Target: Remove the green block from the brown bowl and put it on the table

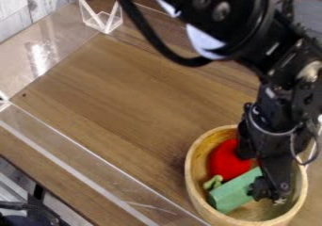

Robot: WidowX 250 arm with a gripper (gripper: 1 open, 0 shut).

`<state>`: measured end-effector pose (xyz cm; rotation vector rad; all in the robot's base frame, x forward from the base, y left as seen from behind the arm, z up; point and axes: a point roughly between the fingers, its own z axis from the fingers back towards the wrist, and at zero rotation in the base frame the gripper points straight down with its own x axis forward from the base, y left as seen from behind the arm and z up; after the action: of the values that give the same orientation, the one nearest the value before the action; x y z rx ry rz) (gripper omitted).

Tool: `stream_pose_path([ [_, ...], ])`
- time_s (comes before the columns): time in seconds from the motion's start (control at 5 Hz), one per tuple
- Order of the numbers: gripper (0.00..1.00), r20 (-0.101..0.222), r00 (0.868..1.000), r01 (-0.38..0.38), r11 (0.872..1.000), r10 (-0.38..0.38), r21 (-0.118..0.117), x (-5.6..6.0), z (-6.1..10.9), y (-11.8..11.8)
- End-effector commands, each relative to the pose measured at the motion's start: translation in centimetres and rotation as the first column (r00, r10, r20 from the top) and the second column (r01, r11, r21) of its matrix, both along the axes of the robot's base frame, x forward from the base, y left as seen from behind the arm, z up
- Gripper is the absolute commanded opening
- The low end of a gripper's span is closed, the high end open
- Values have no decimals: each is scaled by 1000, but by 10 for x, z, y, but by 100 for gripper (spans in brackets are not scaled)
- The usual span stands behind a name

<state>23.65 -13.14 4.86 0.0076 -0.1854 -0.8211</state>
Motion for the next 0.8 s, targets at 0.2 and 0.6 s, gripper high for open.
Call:
stream_pose_path([
  [0.2,100,13,1000,-19,999,19,-26,4,-10,6],
  [0.6,0,-21,999,-26,1000,26,-15,2,-5,8],
])
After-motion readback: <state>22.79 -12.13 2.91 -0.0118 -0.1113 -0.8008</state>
